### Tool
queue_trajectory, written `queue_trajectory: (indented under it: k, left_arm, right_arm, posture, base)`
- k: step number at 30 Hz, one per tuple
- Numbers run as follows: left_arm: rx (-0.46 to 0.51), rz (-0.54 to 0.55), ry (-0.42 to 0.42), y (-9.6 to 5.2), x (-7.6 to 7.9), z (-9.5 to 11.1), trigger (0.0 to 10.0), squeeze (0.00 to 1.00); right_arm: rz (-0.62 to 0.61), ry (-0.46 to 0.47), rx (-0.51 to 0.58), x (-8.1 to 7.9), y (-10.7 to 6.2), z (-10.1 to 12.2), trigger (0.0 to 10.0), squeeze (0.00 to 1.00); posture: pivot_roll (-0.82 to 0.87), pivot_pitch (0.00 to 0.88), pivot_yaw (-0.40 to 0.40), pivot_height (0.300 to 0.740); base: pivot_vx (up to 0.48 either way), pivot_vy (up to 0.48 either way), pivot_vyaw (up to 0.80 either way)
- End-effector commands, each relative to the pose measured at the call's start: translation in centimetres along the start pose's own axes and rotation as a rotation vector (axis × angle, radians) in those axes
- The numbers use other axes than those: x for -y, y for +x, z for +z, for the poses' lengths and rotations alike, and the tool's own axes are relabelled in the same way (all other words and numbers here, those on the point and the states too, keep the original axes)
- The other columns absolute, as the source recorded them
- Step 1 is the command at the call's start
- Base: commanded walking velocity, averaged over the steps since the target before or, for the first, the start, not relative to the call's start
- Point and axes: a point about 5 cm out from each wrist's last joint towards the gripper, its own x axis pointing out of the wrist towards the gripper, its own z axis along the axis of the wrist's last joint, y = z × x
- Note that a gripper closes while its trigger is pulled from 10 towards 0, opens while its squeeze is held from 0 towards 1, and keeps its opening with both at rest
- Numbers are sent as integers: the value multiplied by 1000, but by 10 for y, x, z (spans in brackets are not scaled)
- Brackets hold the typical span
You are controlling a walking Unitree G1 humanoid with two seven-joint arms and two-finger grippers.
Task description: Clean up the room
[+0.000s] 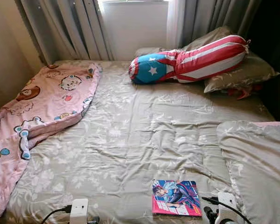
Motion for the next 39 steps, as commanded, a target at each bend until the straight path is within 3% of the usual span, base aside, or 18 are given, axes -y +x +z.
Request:
queue_trajectory:
  k: [1, 7, 12, 22, 31, 39]
  left_arm:
    - [-18, 10, -3, -1, -3, -5, 10000, 0]
    - [-21, 8, 8, -1, -4, -5, 10000, 0]
    - [-22, 13, 1, -1, -4, -5, 10000, 0]
    - [-39, 23, -6, -2, -10, -10, 10000, 0]
    - [-35, 28, -5, -2, -14, -8, 10000, 0]
    - [-31, 25, -1, -2, -14, -6, 10000, 0]
  right_arm:
    - [16, -66, -16, -3, 1, 0, 10000, 0]
    - [12, -15, -1, -5, 2, 7, 10000, 0]
    - [6, -13, -17, -3, -1, -9, 10000, 0]
    - [8, 0, -30, -8, -1, -11, 10000, 0]
    - [5, 9, -25, -9, -1, -12, 10000, 0]
    - [-8, 36, -30, -10, -1, -13, 10000, 0]
  posture:
    - [-88, 0, 9, 740]
    - [-88, 0, 14, 740]
    - [-81, 0, 9, 740]
    - [-68, 0, 13, 740]
    - [-62, 0, 21, 740]
    - [-59, 0, 23, 740]
  base:
    - [0, 0, 0]
    - [0, 0, 0]
    - [0, 0, 0]
    - [0, 0, 0]
    - [0, 338, 444]
    - [0, 355, 0]
